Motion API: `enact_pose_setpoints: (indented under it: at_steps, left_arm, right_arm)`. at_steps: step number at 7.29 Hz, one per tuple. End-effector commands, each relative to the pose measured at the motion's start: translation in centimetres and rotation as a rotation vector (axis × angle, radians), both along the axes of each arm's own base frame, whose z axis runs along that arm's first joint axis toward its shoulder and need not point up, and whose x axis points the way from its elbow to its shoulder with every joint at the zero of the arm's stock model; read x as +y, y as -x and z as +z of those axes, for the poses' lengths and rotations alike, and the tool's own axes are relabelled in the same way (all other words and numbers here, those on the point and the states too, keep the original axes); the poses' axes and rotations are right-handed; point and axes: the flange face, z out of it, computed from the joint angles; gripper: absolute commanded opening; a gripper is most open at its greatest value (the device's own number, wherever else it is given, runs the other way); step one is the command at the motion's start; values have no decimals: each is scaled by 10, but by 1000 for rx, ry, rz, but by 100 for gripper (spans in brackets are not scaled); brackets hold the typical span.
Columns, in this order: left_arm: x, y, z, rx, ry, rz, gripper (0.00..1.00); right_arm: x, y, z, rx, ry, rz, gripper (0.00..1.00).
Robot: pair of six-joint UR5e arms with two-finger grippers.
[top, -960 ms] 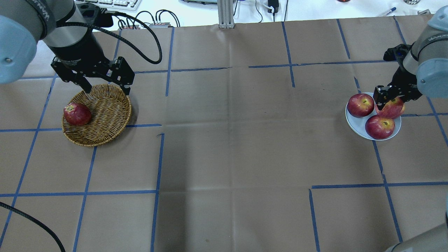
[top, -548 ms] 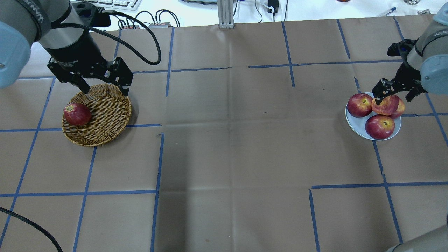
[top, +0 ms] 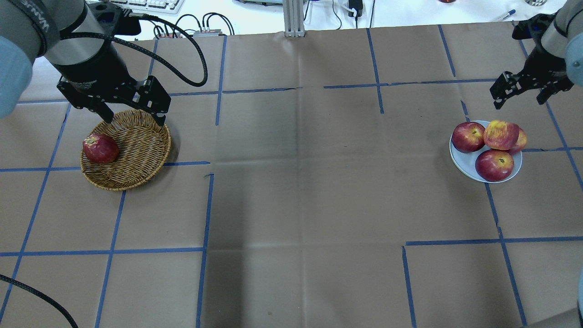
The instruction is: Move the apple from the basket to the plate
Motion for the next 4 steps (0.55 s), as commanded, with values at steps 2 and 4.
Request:
enact_pose_setpoints:
  at_steps: [2,4]
  left_arm:
    - [-1,1,1,1,2,-2,99]
    - [1,2,2,1,2,-4,99]
  right_arm:
    - [52,-125,66,0,-7,-65,100]
    - [76,-183,72,-79,-10,-11,100]
